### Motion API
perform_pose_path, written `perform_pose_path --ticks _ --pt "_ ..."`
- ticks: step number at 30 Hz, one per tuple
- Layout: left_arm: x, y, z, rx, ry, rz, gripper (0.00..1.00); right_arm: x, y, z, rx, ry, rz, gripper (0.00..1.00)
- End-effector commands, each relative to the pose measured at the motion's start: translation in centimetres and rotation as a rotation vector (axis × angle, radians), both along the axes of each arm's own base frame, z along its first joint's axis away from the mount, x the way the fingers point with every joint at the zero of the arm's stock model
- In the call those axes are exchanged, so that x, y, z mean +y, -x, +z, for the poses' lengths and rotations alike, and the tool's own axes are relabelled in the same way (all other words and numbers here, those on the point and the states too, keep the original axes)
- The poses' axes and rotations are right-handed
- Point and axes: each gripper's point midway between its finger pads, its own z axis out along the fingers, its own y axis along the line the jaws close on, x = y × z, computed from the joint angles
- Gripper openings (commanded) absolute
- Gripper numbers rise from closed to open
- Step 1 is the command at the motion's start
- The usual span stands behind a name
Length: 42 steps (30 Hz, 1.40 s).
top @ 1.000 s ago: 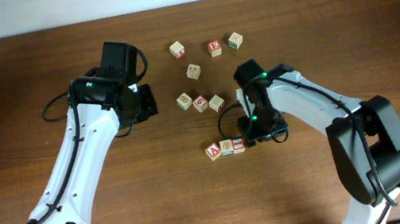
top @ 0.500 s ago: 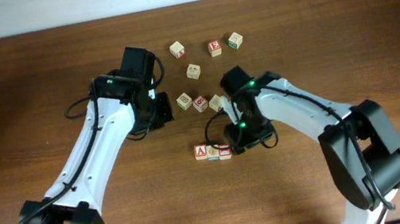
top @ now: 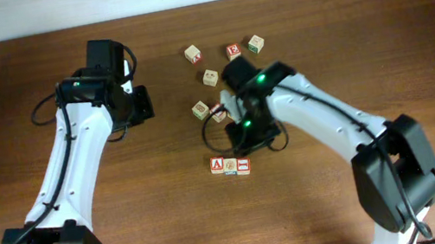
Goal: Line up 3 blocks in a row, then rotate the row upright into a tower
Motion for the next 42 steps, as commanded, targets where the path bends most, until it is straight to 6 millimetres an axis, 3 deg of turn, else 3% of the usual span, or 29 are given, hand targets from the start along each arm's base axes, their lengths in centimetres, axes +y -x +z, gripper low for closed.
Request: perform_pose_path --ticks 1,6,14,19,27,33,42 --pt "1.2 -0.7 0.6 -0.022 -0.018 0.010 0.00 1.2 1.4 -0.8 -0.016 0.148 -0.137 0.38" --pt "1.8 -0.7 0.6 -0.020 -0.018 0.023 0.00 1.2 2.9 -2.3 -0.089 0.296 -0.226 0.43" --pt "1.7 -0.5 0.5 -0.010 -0.016 0.023 0.00 1.8 2.9 -3.7 -0.104 0.293 -0.232 0.45" --pt "1.7 -0.4 0.5 -0.006 -0.016 0.022 0.00 1.6 3.9 -5.8 -0.030 0.329 -0.222 0.44" --pt "1.8 -0.3 0.5 -0.005 -0.016 0.023 0.00 1.7 3.9 -5.7 -0.028 0.325 -0.221 0.44" --pt "1.8 -0.2 0.4 0.000 -0.017 0.022 0.01 2.8 3.2 -2.2 -0.038 0.290 -0.184 0.44" --pt "1.8 -0.2 0.4 0.001 -0.018 0.022 0.06 1.4 5.4 -5.2 0.016 0.344 -0.230 0.43"
